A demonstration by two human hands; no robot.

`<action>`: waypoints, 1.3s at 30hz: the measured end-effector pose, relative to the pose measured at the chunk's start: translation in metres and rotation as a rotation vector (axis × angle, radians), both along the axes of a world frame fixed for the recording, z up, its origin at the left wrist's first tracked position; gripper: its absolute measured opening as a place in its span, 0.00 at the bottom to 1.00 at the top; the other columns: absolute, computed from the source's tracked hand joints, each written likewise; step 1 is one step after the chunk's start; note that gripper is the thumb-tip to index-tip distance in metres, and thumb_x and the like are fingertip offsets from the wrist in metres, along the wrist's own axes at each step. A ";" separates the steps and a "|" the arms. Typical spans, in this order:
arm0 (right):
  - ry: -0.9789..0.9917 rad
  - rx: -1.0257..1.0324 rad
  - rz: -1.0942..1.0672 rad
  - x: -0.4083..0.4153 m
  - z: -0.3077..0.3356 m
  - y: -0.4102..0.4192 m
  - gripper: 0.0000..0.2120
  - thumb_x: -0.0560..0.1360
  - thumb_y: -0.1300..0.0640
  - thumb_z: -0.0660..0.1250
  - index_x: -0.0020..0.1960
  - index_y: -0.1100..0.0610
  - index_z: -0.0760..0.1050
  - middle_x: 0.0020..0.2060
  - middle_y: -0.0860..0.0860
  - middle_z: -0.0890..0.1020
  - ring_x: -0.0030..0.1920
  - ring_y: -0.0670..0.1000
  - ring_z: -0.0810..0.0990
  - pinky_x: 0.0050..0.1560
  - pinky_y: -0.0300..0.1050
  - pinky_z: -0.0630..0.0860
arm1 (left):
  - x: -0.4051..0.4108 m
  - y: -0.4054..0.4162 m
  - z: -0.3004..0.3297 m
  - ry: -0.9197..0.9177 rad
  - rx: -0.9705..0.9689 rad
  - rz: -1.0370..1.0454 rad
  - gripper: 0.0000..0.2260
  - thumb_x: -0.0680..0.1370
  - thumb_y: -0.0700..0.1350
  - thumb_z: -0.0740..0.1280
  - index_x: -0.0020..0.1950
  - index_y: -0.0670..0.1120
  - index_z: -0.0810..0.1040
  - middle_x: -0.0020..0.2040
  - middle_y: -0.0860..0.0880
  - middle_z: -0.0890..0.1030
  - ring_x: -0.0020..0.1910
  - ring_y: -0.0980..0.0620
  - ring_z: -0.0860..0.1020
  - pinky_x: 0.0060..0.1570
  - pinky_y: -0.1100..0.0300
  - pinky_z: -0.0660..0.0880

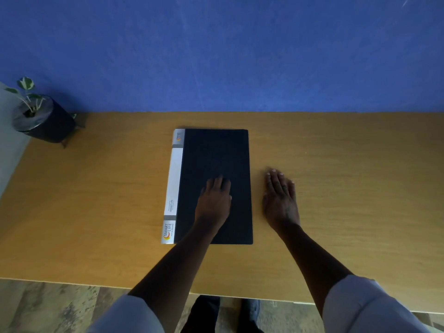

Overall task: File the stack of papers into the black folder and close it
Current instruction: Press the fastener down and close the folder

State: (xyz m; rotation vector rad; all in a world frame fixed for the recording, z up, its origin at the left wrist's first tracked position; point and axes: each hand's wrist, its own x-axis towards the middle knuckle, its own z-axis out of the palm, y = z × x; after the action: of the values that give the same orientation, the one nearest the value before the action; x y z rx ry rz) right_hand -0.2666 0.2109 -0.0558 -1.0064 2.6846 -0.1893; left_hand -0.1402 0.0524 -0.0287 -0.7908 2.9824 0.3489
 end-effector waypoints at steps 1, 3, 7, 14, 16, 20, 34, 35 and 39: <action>-0.016 0.004 -0.020 0.002 0.002 -0.003 0.29 0.85 0.52 0.48 0.82 0.54 0.41 0.82 0.52 0.43 0.81 0.53 0.38 0.81 0.56 0.42 | 0.006 -0.002 -0.002 0.011 0.001 0.011 0.24 0.79 0.49 0.66 0.73 0.45 0.66 0.73 0.45 0.68 0.72 0.44 0.66 0.67 0.49 0.69; -0.058 -0.004 -0.055 0.008 0.007 -0.009 0.29 0.85 0.53 0.50 0.82 0.55 0.41 0.82 0.53 0.43 0.81 0.54 0.38 0.81 0.57 0.42 | 0.017 -0.007 -0.006 0.015 0.017 0.039 0.28 0.80 0.50 0.65 0.76 0.43 0.62 0.76 0.43 0.65 0.77 0.42 0.61 0.73 0.48 0.63; -0.087 -0.095 -0.034 0.023 0.017 -0.013 0.30 0.84 0.52 0.55 0.82 0.55 0.49 0.82 0.57 0.51 0.82 0.58 0.46 0.81 0.59 0.50 | 0.038 -0.020 -0.011 -0.024 0.020 0.082 0.30 0.80 0.52 0.63 0.79 0.43 0.58 0.80 0.43 0.59 0.79 0.42 0.55 0.76 0.46 0.57; -0.155 -0.150 -0.005 0.051 0.015 -0.022 0.34 0.82 0.46 0.58 0.82 0.56 0.49 0.82 0.55 0.54 0.82 0.56 0.50 0.81 0.55 0.49 | 0.061 -0.047 -0.002 -0.044 0.006 0.176 0.31 0.80 0.54 0.63 0.79 0.43 0.58 0.80 0.43 0.57 0.80 0.42 0.54 0.75 0.42 0.56; -0.179 -0.134 -0.020 0.058 0.012 -0.024 0.37 0.82 0.44 0.58 0.82 0.58 0.46 0.82 0.56 0.50 0.82 0.56 0.46 0.81 0.54 0.46 | 0.066 -0.056 0.002 -0.050 0.001 0.208 0.32 0.79 0.54 0.64 0.78 0.43 0.58 0.80 0.43 0.57 0.79 0.42 0.55 0.74 0.40 0.60; -0.178 -0.095 -0.007 0.063 0.011 -0.025 0.40 0.81 0.42 0.60 0.82 0.59 0.44 0.82 0.57 0.47 0.82 0.57 0.43 0.81 0.55 0.46 | 0.073 -0.067 0.010 -0.055 0.072 0.334 0.33 0.78 0.54 0.67 0.77 0.43 0.58 0.79 0.41 0.57 0.76 0.38 0.59 0.69 0.41 0.68; -0.210 -0.075 -0.066 0.064 0.010 -0.029 0.40 0.82 0.47 0.62 0.82 0.57 0.43 0.83 0.54 0.44 0.82 0.55 0.41 0.81 0.54 0.46 | 0.064 -0.108 0.023 0.123 0.608 0.782 0.20 0.74 0.54 0.73 0.59 0.41 0.79 0.57 0.43 0.83 0.51 0.43 0.82 0.44 0.55 0.77; -0.211 -0.077 -0.069 0.064 0.010 -0.029 0.40 0.82 0.47 0.62 0.82 0.57 0.43 0.83 0.54 0.45 0.82 0.55 0.41 0.81 0.54 0.46 | 0.064 -0.109 0.024 0.141 0.643 0.788 0.20 0.74 0.54 0.73 0.58 0.42 0.79 0.57 0.43 0.83 0.49 0.44 0.81 0.42 0.56 0.76; -0.208 -0.076 -0.072 0.064 0.010 -0.029 0.39 0.82 0.48 0.63 0.82 0.57 0.43 0.83 0.54 0.45 0.82 0.55 0.41 0.81 0.55 0.47 | 0.069 -0.111 0.023 0.244 0.817 0.813 0.22 0.74 0.54 0.74 0.61 0.43 0.76 0.56 0.45 0.81 0.49 0.44 0.81 0.46 0.52 0.79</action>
State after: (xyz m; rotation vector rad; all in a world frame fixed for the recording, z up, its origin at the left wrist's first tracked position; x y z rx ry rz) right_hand -0.2027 0.1817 -0.0456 -0.8599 2.5415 -0.3908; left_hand -0.0715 -0.0591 -0.0059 -1.8054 2.1278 1.6117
